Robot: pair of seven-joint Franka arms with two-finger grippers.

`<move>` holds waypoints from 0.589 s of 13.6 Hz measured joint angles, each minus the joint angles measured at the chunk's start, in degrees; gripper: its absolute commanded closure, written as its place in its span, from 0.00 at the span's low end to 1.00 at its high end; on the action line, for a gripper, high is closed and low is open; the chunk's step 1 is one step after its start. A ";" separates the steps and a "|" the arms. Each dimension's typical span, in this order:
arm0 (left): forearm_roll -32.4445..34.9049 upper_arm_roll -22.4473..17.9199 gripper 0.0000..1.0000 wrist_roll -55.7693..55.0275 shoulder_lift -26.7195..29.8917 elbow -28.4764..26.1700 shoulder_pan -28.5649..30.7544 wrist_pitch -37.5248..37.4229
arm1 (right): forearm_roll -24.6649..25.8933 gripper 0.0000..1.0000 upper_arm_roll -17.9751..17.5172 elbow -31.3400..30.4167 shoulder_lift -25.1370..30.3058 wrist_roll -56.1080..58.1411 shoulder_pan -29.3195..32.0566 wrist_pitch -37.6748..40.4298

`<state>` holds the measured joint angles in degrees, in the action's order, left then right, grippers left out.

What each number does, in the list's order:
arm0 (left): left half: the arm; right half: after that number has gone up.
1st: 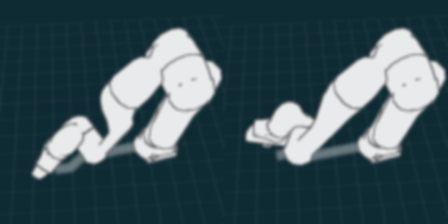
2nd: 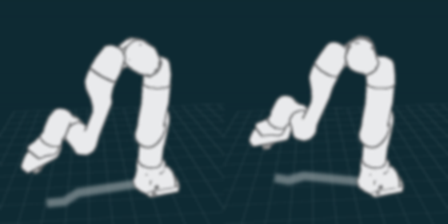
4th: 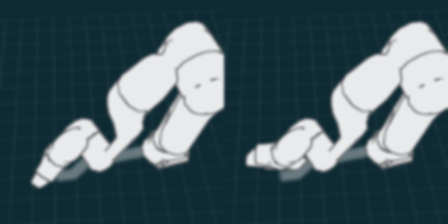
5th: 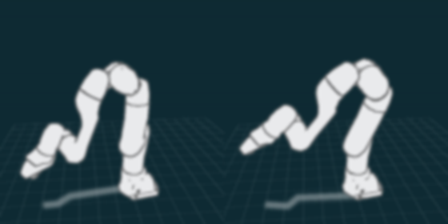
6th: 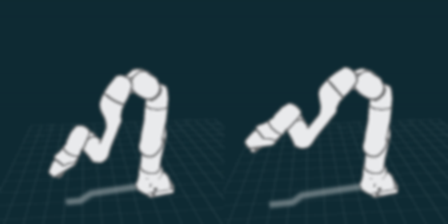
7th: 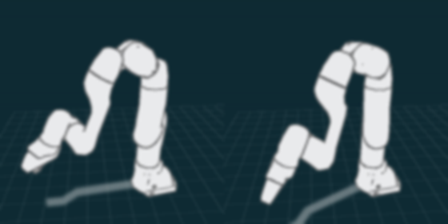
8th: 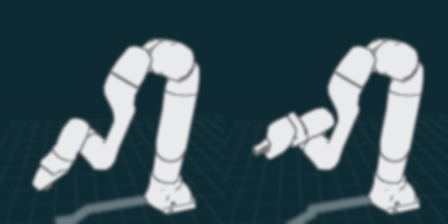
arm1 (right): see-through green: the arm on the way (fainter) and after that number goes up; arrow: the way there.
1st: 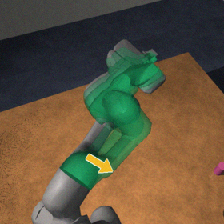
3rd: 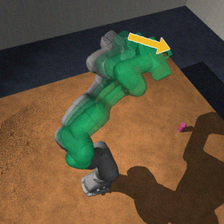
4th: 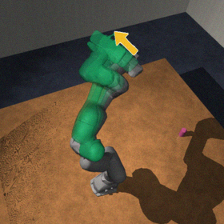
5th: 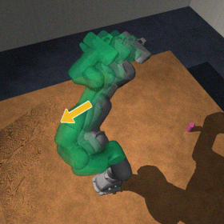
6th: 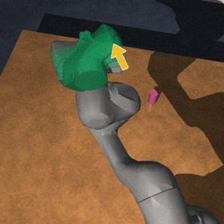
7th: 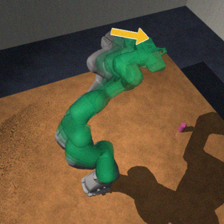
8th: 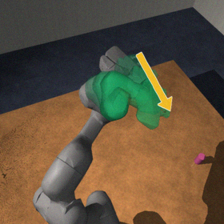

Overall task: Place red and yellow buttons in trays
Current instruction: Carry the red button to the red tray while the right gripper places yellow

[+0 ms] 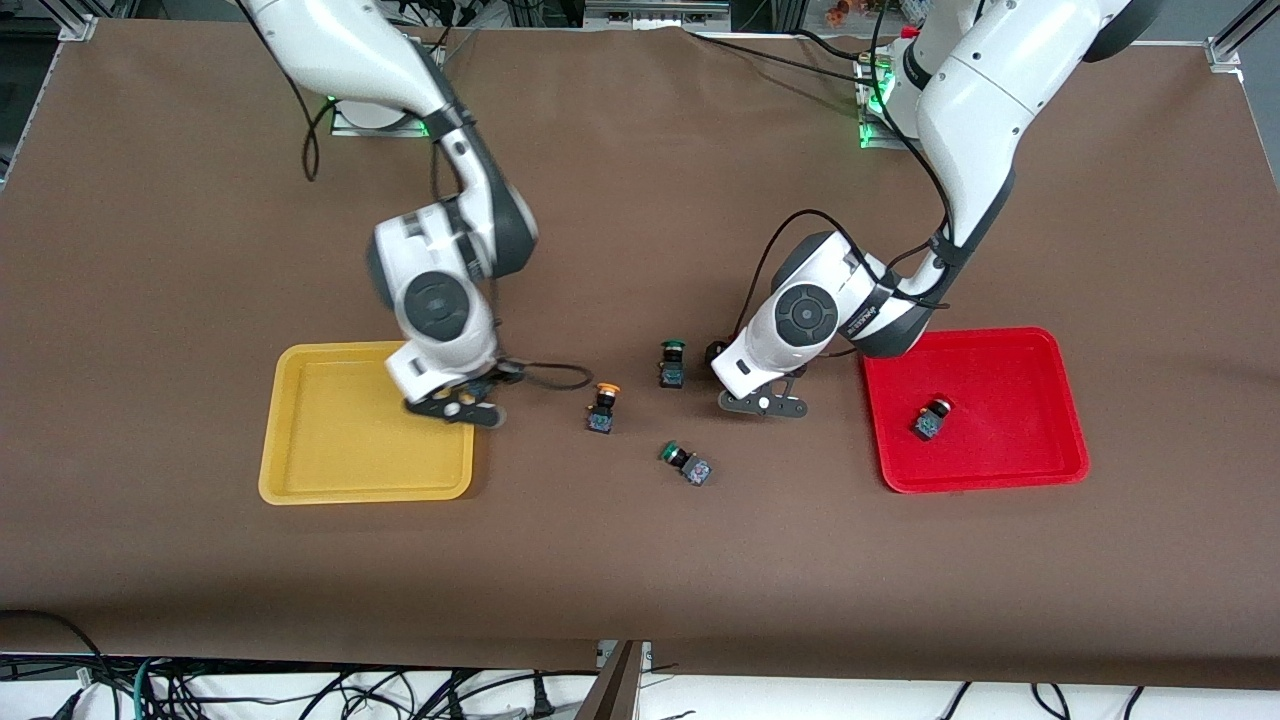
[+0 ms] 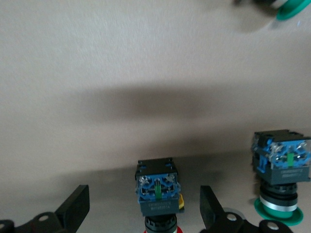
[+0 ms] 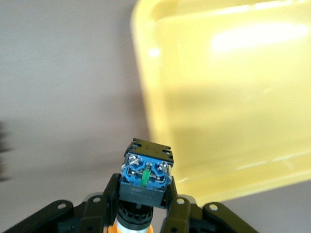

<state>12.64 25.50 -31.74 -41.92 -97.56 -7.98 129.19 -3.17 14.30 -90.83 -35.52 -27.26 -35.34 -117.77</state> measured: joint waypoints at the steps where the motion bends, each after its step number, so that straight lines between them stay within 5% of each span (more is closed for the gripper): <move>1: 0.00 0.00 0.28 -0.31 0.00 -0.44 -0.09 0.03 | 0.00 1.00 0.25 -0.19 -0.12 4.28 2.71 0.01; 6: 0.03 -0.03 0.87 -0.48 -0.17 -1.58 -1.37 2.00 | -0.04 1.00 0.23 -0.60 -1.05 21.86 14.69 0.18; 8: 0.04 -0.07 0.89 -0.49 -0.16 -1.54 -1.40 2.15 | -1.32 1.00 0.14 -0.78 -2.16 26.61 17.39 0.26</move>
<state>12.68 25.43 -32.23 -42.09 -99.09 -9.37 131.33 -4.49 14.44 -91.61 -37.68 -0.65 -17.95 -117.51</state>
